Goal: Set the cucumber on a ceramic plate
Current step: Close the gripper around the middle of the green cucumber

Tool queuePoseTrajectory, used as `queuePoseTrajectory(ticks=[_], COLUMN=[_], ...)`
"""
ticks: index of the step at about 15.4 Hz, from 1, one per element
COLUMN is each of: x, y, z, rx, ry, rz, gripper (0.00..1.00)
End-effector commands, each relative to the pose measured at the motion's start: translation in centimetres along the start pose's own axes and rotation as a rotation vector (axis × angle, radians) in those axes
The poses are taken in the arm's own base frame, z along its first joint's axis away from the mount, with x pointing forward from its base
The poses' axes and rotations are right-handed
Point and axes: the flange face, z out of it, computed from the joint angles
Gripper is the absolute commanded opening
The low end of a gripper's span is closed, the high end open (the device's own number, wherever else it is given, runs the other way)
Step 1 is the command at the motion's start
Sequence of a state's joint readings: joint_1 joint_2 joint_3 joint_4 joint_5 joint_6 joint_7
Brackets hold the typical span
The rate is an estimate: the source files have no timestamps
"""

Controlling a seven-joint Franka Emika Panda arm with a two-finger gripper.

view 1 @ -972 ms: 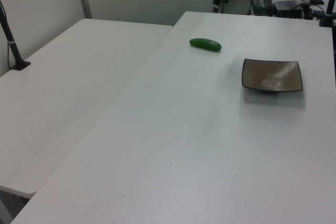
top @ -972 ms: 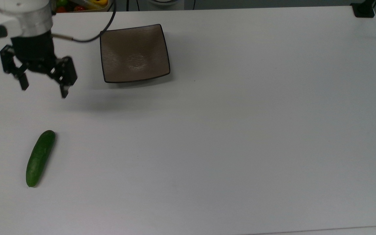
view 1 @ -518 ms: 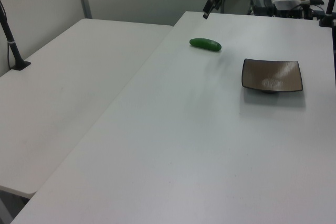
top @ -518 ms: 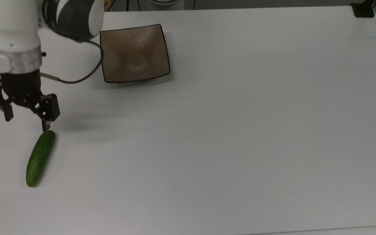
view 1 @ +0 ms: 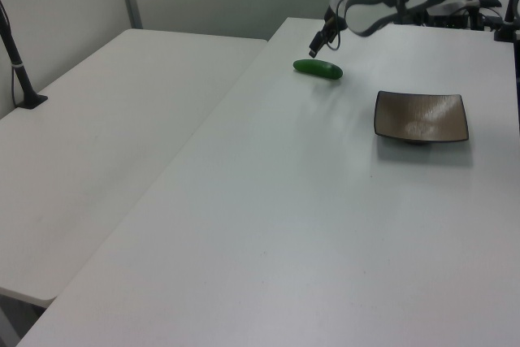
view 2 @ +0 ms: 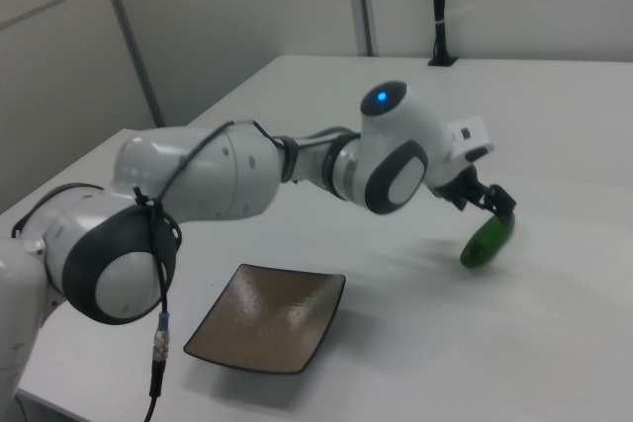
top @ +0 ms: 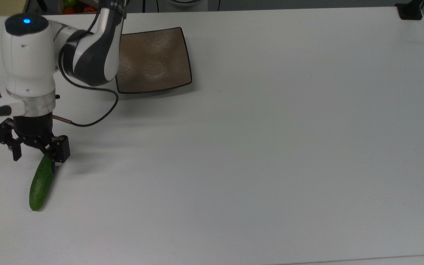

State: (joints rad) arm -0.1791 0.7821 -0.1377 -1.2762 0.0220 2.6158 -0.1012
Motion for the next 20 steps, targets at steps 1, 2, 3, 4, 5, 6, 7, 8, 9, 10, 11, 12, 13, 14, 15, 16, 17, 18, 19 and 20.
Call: queuePoseTrajectory(ticks=[1,2,3,4,5,6,7,8,9,10,11,12,13,14,15,16,17,18,19,20], x=[-0.4,-0.6,-0.8,-1.3,-1.5,-1.7,-1.8,-2.1,-2.1,-2.1,-2.1,-2.1,-2.2,-2.2,-2.3,-2.4,-2.5,-2.4,-2.1,-2.1], y=[0.2,0.1,0.0,-0.1,-0.1,-0.2,-0.2,-0.3,-0.3,-0.3,-0.3,-0.3,-0.4,-0.4,-0.4,-0.3,-0.4,-0.5,-0.4,-0.5], z=[2.1,2.5,2.8,3.6,3.9,4.1,4.3,4.7,4.7,4.6,4.6,4.7,4.7,4.8,4.8,5.0,5.0,4.8,4.4,3.8], rx=[-0.005,-0.006,-0.009,-0.009,-0.011,-0.01,-0.01,-0.01,-0.01,-0.01,-0.01,-0.01,-0.009,-0.009,-0.008,-0.009,-0.008,-0.007,-0.007,-0.005], ry=[0.035,0.035,0.032,0.023,0.018,0.013,0.01,0.004,0.004,0.004,0.004,0.003,0.001,0.0,-0.002,-0.007,-0.008,-0.006,-0.002,-0.004], rz=[0.032,0.03,0.023,0.021,0.015,0.013,0.01,0.008,0.008,0.006,0.006,0.005,-0.01,-0.027,-0.045,-0.053,-0.053,-0.054,-0.05,-0.05], gripper=[1.0,1.0,1.0,1.0,1.0,0.98,0.93,0.82,0.76,0.67,0.59,0.51,0.4,0.26,0.15,0.07,0.05,0.04,0.04,0.04])
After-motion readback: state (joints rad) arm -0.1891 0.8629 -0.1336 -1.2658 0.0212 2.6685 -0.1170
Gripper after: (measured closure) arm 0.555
